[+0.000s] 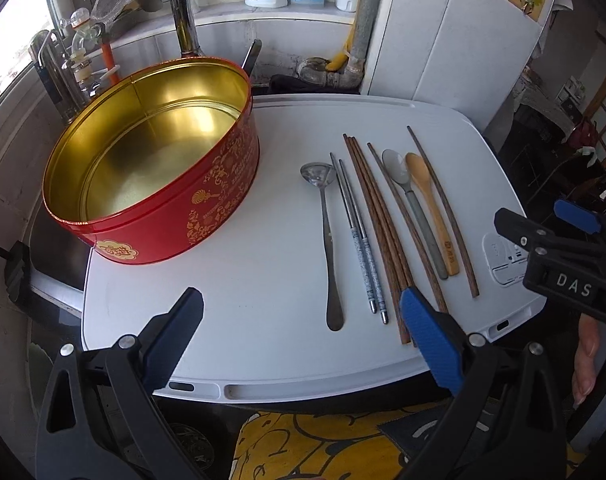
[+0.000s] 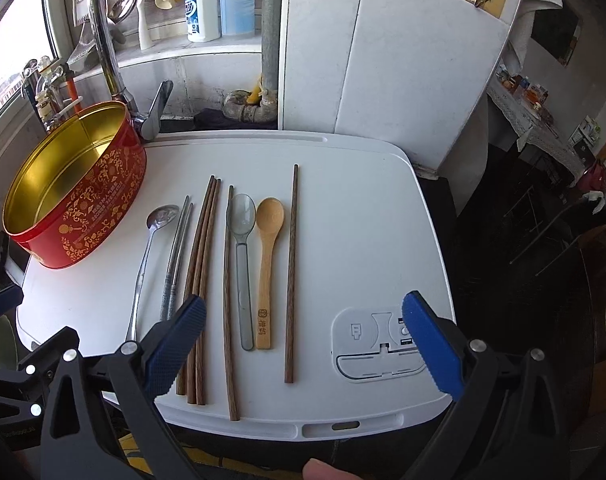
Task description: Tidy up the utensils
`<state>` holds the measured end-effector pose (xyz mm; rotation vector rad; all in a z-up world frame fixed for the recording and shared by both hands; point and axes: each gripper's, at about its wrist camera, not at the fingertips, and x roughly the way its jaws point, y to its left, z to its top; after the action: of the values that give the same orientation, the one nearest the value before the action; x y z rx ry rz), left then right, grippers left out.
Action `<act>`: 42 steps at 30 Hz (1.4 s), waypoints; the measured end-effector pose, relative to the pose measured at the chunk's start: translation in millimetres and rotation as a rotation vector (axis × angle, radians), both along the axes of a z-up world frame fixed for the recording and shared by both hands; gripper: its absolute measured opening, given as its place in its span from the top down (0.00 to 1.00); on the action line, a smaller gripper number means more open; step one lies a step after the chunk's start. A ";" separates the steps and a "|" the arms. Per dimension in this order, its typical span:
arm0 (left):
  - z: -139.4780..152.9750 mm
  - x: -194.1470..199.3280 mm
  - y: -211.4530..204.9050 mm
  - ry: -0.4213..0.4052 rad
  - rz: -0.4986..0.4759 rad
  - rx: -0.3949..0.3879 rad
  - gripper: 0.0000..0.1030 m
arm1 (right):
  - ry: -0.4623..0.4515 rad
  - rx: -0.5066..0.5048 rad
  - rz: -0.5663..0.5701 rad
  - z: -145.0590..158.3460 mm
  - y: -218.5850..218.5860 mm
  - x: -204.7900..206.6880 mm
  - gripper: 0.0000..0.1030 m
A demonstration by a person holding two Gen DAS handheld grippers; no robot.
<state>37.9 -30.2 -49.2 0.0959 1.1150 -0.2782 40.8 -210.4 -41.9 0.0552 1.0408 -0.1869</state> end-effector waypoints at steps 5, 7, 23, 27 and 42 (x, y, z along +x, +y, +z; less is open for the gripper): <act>-21.5 20.7 -7.2 0.058 0.021 -0.010 0.09 | 0.047 0.045 -0.020 -21.6 -20.0 14.5 0.16; -30.0 30.5 -12.2 0.058 0.017 0.007 0.09 | 0.084 0.049 -0.016 -33.7 -26.2 25.3 0.23; -75.2 102.3 -56.2 0.202 -0.070 0.197 0.09 | 0.308 0.077 0.119 -79.9 -42.3 101.7 0.23; -85.9 122.9 -60.8 0.339 -0.084 0.205 0.09 | 0.449 0.120 0.147 -89.9 -47.2 121.0 0.23; -106.1 167.7 -77.4 0.430 -0.118 0.206 0.14 | 0.589 0.124 0.091 -104.7 -52.7 148.6 0.24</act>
<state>205.6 -107.6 -155.4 0.2957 1.5673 -0.2961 189.4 -263.1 -146.6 0.0661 1.6384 -0.0532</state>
